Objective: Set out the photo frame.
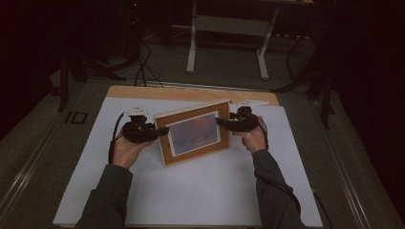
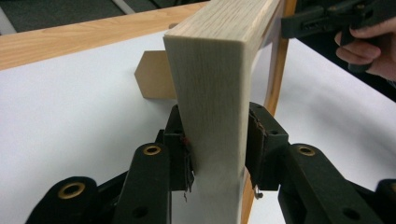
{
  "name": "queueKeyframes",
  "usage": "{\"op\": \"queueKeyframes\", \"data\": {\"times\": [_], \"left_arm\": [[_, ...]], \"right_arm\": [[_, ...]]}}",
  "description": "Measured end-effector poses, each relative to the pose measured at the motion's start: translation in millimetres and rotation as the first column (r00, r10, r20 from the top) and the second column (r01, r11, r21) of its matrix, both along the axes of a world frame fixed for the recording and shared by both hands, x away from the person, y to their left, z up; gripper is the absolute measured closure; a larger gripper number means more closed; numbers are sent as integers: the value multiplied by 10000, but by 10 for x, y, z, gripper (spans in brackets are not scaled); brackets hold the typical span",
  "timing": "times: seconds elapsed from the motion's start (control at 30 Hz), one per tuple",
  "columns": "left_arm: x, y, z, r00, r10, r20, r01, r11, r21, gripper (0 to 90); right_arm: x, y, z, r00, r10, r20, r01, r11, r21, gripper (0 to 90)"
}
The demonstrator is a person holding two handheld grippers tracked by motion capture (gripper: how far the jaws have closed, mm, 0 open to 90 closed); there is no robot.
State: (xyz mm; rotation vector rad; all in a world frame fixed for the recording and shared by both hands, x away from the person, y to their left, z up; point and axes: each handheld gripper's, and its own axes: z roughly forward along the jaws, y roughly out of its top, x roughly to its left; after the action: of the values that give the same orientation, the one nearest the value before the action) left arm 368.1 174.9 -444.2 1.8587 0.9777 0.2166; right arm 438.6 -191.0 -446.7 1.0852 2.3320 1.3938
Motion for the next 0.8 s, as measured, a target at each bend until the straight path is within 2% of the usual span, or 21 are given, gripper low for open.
{"op": "queueKeyframes", "data": {"times": [0.27,0.6,0.8], "left_arm": [[92,-18,-30,9999,94,-111,-100,9980,-631,634],[189,-18,-54,9998,113,-160,-129,9951,-984,600],[233,-12,-70,10000,-6,-45,1,9942,-1073,591]], "right_arm": [[-78,-79,8,9997,-257,-32,256,9996,-108,495],[-179,-142,-5,9982,-583,-138,584,9983,50,542],[-224,-164,-16,9970,-753,-200,757,9969,213,563]]}}
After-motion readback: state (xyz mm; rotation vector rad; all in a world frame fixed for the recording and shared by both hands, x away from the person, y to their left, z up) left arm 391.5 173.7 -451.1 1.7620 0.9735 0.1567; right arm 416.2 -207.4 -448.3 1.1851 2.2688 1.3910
